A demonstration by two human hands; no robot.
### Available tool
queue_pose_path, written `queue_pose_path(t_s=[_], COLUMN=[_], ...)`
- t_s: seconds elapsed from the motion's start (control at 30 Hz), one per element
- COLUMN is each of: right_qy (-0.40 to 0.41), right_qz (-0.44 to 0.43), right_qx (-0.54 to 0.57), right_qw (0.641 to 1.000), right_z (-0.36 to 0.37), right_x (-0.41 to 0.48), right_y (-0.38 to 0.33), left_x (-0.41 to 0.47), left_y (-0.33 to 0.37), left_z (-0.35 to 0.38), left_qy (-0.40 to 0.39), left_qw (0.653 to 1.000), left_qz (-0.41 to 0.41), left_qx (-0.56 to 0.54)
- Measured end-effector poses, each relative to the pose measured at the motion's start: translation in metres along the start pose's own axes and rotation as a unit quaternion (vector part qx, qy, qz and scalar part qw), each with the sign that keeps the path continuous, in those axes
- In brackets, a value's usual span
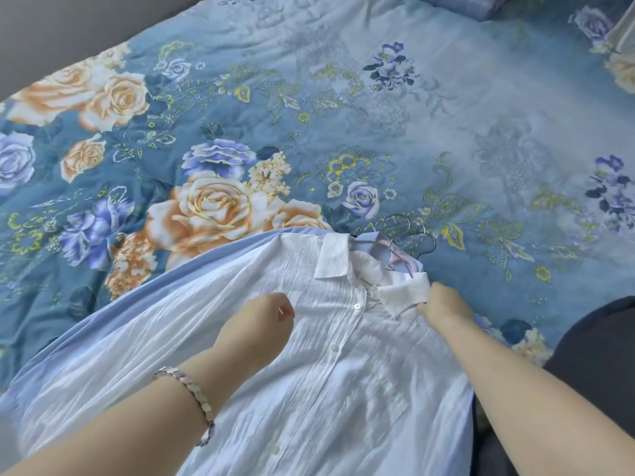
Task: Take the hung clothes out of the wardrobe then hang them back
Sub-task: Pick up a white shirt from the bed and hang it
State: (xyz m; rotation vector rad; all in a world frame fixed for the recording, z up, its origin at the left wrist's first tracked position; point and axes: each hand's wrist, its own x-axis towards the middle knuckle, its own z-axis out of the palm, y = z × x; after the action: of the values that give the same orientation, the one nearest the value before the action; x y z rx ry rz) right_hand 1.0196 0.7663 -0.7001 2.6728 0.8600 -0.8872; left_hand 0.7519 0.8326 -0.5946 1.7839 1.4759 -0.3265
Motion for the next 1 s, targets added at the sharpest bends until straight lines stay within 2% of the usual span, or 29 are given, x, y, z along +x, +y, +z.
queue_pose_path(t_s=[0.1,0.27,0.4,0.5,0.57,0.67,0.77,0.9,1.0], right_qy=[0.033,0.094,0.082,0.143,0.116,0.077,0.046,-0.010,-0.067], right_qz=[-0.042,-0.133,-0.216,-0.225,-0.239,-0.295,-0.374,-0.530,-0.617], right_qx=[-0.005,0.156,0.129,0.096,0.141,0.267,0.317,0.207,0.140], right_qw=[0.999,0.974,0.964,0.959,0.954,0.914,0.871,0.822,0.772], right_z=[-0.015,-0.042,-0.066,-0.080,-0.089,-0.099,-0.108,-0.108,-0.101], right_x=[-0.021,-0.078,-0.135,-0.173,-0.205,-0.274,-0.359,-0.488,-0.592], right_y=[-0.002,-0.010,-0.018,-0.024,-0.030,-0.048,-0.067,-0.099,-0.124], left_x=[-0.021,-0.064,-0.111,-0.151,-0.182,-0.237,-0.303,-0.403,-0.479], left_y=[-0.006,-0.018,-0.032,-0.050,-0.063,-0.087,-0.118,-0.173,-0.221], left_z=[-0.003,-0.019,-0.040,-0.055,-0.067,-0.089,-0.108,-0.125,-0.131], left_qy=[0.005,0.025,0.061,0.081,0.095,0.124,0.160,0.200,0.241], left_qw=[1.000,0.998,0.994,0.991,0.988,0.985,0.977,0.963,0.946], left_qz=[-0.004,-0.009,-0.016,-0.019,-0.017,-0.017,-0.023,-0.041,-0.081], left_qx=[-0.012,-0.057,-0.088,-0.107,-0.121,-0.118,-0.139,-0.177,-0.201])
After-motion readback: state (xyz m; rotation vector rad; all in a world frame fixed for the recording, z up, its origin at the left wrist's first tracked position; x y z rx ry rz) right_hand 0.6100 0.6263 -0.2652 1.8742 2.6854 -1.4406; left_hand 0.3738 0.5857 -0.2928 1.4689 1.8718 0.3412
